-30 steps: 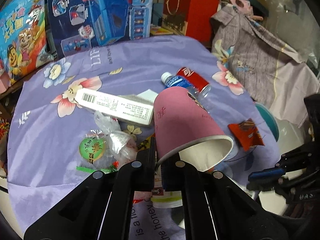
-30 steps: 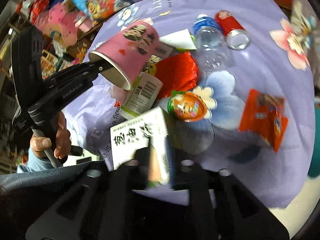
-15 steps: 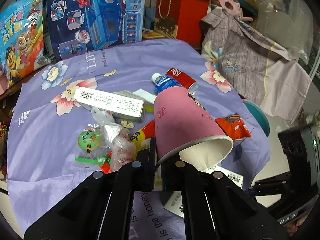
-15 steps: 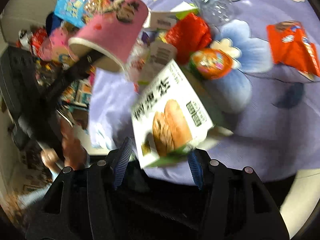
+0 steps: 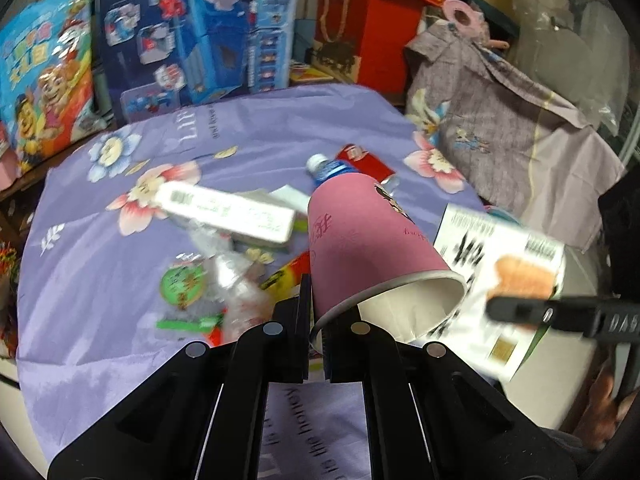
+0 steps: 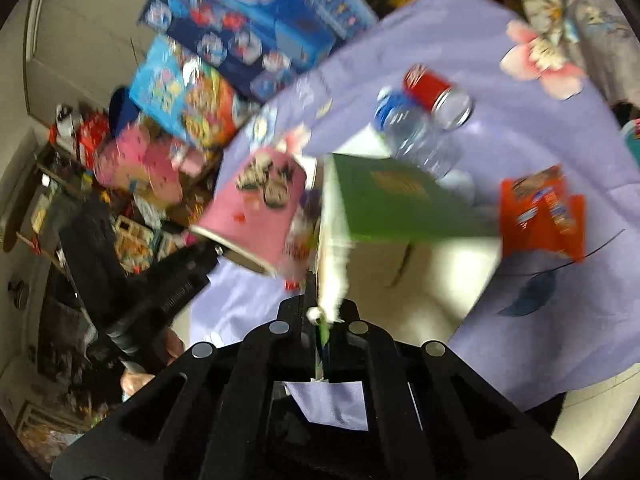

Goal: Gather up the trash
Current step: 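Carry the pink cup and green box over the teal bin with both grippers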

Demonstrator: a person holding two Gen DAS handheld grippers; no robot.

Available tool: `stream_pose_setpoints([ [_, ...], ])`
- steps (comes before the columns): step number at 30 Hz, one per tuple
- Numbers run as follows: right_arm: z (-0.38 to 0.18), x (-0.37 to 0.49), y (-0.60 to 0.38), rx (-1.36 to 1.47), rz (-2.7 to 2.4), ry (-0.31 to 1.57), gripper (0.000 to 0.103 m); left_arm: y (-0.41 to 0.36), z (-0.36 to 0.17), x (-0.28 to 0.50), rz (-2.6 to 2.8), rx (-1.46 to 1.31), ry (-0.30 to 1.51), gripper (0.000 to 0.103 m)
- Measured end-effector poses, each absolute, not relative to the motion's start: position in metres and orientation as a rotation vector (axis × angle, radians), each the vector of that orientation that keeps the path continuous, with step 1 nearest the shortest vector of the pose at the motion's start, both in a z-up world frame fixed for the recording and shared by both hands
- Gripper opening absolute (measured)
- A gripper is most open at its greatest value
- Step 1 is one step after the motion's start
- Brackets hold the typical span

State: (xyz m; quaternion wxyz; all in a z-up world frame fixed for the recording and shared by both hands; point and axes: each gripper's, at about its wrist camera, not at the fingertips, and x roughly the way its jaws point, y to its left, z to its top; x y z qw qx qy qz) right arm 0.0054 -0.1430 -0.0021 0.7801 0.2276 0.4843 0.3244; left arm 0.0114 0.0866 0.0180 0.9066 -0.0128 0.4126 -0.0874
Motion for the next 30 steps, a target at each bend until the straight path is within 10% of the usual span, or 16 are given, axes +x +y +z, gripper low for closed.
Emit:
stream_pose_setpoints([
  [15, 0.013, 0.027, -0.383, 0.664, 0.244, 0.818, 0.002, -0.092, 0.024, 0.082, -0.46, 0.176, 0.9, 0.005],
  [30, -0.111, 0.096, -0.464, 0.766, 0.069, 1.041, 0.012, -0.249, -0.045, 0.154, -0.586, 0.367, 1.032, 0.005],
])
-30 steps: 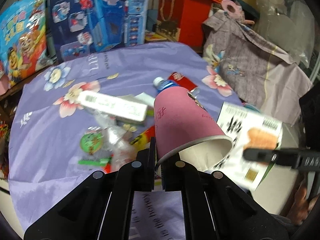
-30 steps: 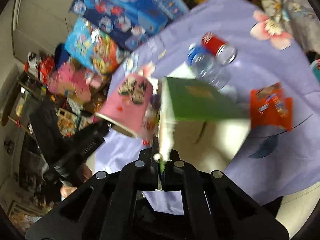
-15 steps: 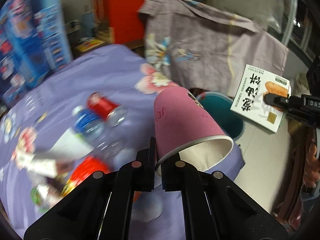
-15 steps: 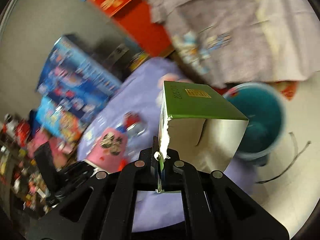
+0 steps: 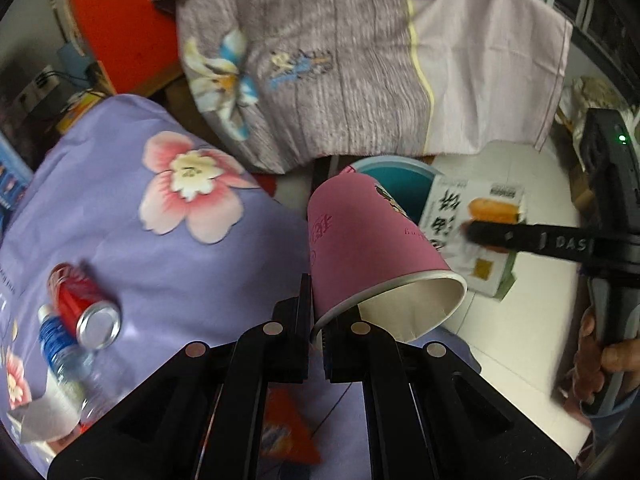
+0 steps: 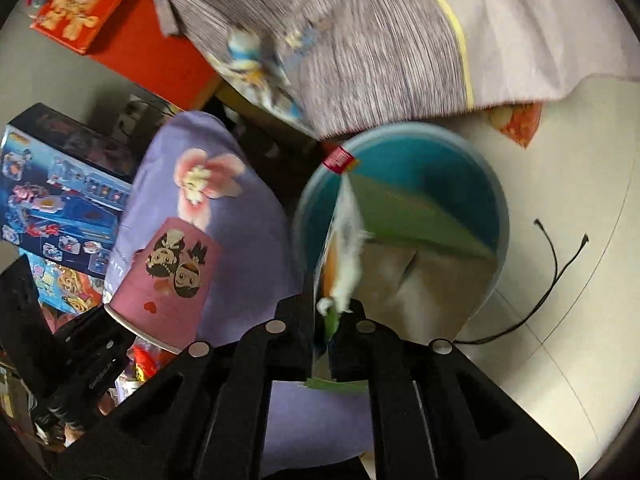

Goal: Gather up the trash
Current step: 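Carry the pink cup and green box over the teal bin with both grippers, then open both grippers to drop the cup and box into the teal bin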

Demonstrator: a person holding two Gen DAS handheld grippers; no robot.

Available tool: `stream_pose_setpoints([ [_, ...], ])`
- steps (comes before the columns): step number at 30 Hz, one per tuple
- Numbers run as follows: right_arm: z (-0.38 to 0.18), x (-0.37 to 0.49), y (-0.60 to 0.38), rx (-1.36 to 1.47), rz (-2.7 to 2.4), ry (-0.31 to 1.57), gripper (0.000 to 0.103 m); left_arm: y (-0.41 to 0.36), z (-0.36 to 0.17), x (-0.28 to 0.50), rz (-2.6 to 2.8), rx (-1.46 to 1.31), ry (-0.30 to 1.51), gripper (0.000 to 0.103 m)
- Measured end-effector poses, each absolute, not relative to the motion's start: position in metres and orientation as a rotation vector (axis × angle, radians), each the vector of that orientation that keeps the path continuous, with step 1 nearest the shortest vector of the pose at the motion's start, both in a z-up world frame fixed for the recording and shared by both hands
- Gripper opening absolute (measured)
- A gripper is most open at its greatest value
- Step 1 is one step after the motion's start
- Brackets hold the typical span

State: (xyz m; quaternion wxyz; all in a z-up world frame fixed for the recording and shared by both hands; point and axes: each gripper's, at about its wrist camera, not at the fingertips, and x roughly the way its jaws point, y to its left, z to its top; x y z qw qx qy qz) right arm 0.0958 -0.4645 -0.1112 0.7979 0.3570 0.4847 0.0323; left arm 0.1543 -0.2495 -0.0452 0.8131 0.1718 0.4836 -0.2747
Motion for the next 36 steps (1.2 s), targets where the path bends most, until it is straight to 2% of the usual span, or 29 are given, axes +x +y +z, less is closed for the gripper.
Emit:
stream_pose_setpoints([
  [1, -0.115, 0.098, -0.465, 0.773, 0.071, 1.048, 0.014, -0.255, -0.05, 0.158, -0.588, 0.374, 1.039, 0.005],
  [2, -0.119, 0.102, -0.467, 0.78, 0.068, 1.054, 0.023, -0.258, -0.053, 0.161, -0.591, 0.379, 1.047, 0.005],
  [3, -0.121, 0.102, -0.469, 0.787, 0.068, 1.055, 0.037, -0.261, -0.058, 0.164, -0.594, 0.383, 1.057, 0.005],
  [5, -0.123, 0.104, -0.473, 0.789, 0.059, 1.048, 0.052, -0.265, -0.064, 0.169, -0.596, 0.389, 1.068, 0.005],
  [10, -0.126, 0.101, -0.486, 0.798, 0.03, 1.042, 0.052, -0.273, -0.075, 0.176, -0.605, 0.402, 1.088, 0.005],
  [15, -0.126, 0.095, -0.498, 0.78, -0.038, 1.036, 0.069, -0.28, -0.082, 0.179, -0.615, 0.409, 1.101, 0.005],
  [17, -0.126, 0.092, -0.502, 0.782, -0.062, 1.036, 0.072, -0.284, -0.084, 0.18, -0.622, 0.411, 1.106, 0.005],
  [27, -0.13, 0.088, -0.523, 0.796, -0.141, 1.038, 0.074, -0.306, -0.095, 0.187, -0.643, 0.437, 1.119, 0.006],
  [29, -0.133, 0.089, -0.524, 0.797, -0.147, 1.046, 0.074, -0.308, -0.096, 0.192, -0.636, 0.427, 1.132, 0.011],
  [30, -0.134, 0.09, -0.525, 0.799, -0.15, 1.052, 0.074, -0.307, -0.097, 0.194, -0.628, 0.425, 1.136, 0.026],
  [31, -0.135, 0.09, -0.525, 0.8, -0.152, 1.056, 0.074, -0.307, -0.097, 0.195, -0.615, 0.426, 1.135, 0.051],
  [33, -0.136, 0.092, -0.525, 0.801, -0.156, 1.062, 0.075, -0.306, -0.093, 0.194, -0.592, 0.427, 1.096, 0.07],
  [36, -0.137, 0.094, -0.523, 0.798, -0.161, 1.075, 0.076, -0.305, -0.085, 0.191, -0.602, 0.419, 1.065, 0.071],
])
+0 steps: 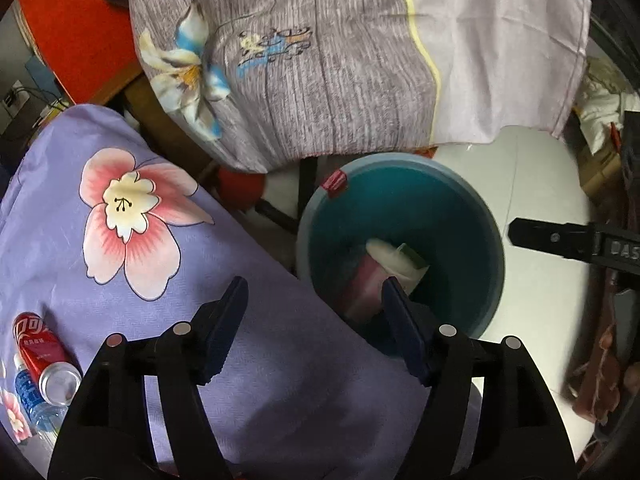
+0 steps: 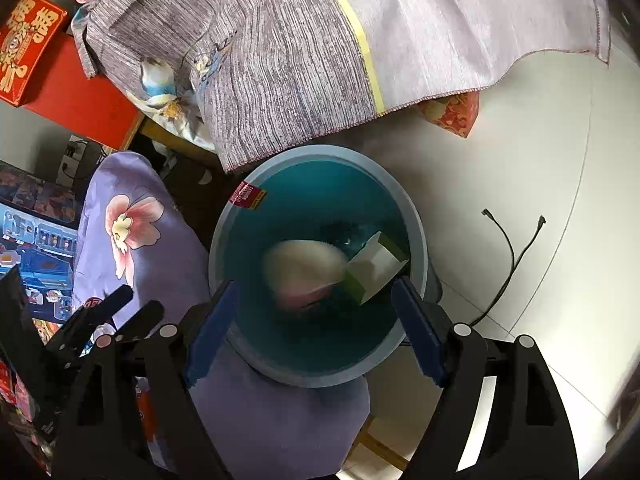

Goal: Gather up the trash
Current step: 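Open both grippers to drop the cup and box into the teal bin, then return to the table and grasp the Pocari Sweat bottle with the left gripper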

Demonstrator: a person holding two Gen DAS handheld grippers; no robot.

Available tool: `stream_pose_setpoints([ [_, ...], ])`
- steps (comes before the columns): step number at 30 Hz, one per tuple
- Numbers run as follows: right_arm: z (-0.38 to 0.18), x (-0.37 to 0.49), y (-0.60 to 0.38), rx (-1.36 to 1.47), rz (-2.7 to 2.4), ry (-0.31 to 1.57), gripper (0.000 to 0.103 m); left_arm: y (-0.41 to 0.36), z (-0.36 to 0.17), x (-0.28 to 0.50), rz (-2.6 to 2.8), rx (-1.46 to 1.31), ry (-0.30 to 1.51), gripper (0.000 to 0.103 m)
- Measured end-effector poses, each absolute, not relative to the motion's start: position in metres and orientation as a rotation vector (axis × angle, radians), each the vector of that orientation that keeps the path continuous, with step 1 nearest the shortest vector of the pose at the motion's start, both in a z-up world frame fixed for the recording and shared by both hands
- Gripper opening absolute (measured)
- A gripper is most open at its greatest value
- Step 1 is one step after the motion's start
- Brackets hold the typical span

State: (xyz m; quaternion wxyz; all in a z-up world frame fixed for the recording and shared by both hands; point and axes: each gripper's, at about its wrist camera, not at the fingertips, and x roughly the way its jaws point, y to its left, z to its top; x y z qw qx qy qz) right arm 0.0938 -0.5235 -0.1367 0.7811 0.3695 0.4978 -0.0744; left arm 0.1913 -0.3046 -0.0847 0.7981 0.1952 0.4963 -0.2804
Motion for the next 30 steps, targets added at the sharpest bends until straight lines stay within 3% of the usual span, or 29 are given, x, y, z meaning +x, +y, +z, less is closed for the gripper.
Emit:
stream_pose_setpoints([
  [4, -0.134, 0.095, -0.521, 0.793, -0.165, 1.081, 0.077, -0.3, -0.077, 0.187, -0.602, 0.405, 1.046, 0.083],
  [12, -0.129, 0.097, -0.507, 0.765, -0.169, 1.122, 0.079, -0.284, -0.067, 0.18, -0.607, 0.345, 1.047, 0.091],
  [30, -0.088, 0.119, -0.408, 0.577, -0.038, 1.168, 0.081, -0.168, -0.038, 0.174, -0.471, 0.215, 1.031, 0.094],
])
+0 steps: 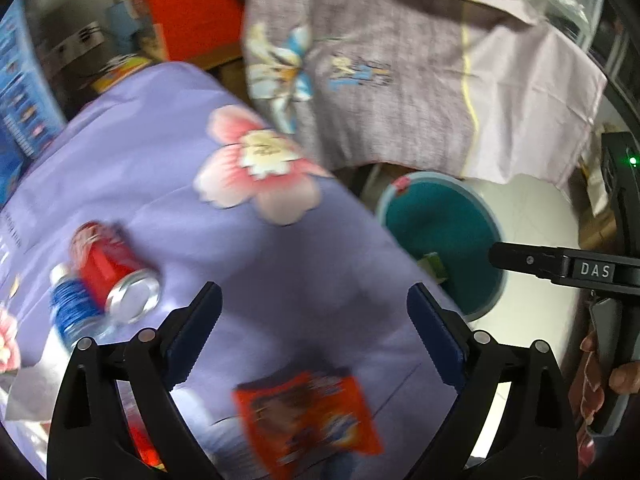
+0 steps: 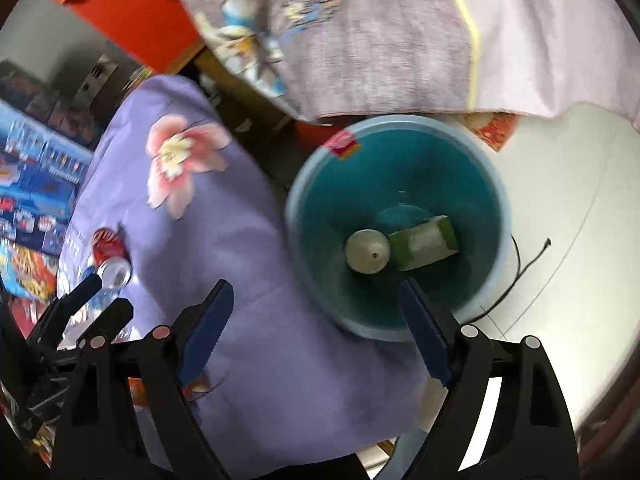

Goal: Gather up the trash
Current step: 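Return to the table and grasp the Pocari Sweat bottle with the left gripper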

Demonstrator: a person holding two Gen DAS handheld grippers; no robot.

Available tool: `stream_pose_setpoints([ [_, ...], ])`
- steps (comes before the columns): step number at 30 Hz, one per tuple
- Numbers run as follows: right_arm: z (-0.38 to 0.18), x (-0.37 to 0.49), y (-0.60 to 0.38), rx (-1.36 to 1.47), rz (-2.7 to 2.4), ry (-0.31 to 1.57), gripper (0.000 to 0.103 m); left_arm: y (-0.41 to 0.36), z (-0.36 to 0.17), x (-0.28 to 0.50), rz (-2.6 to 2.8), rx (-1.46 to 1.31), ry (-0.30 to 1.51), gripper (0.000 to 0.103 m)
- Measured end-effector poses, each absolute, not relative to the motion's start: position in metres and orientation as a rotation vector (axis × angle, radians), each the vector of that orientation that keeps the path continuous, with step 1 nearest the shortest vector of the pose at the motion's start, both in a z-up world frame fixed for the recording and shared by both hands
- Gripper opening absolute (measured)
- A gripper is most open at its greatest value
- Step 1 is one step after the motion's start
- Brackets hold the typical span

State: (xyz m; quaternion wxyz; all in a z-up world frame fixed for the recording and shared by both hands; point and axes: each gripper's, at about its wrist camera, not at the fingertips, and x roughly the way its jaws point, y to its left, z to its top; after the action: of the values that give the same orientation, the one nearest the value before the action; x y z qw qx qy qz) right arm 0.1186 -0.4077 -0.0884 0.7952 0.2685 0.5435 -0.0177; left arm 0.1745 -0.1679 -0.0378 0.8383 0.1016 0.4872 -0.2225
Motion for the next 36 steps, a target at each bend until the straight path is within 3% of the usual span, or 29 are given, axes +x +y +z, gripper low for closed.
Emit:
stream_pose_setpoints([
  [9, -0.073, 0.147, -0.326, 0.455, 0.067, 1.211, 0.081, -0.061, -0.025, 0.183, -0.288, 0.105, 1.014, 0.094],
  [16, -0.059, 0.172, -0.267, 0.361, 0.129, 1.234, 0.081, 0.013, -0.045, 0.202, -0.186, -0.069, 1.087, 0.094],
  [29, -0.066, 0.207, -0.235, 0.319, 0.133, 1.29, 0.081, 0.016, -0.078, 0.226, -0.223, -0.064, 1.178, 0.094],
  [36, -0.071, 0.221, -0.225, 0.3, 0.148, 1.301, 0.081, 0.014, -0.092, 0.226, -0.246, -0.043, 1.188, 0.075],
])
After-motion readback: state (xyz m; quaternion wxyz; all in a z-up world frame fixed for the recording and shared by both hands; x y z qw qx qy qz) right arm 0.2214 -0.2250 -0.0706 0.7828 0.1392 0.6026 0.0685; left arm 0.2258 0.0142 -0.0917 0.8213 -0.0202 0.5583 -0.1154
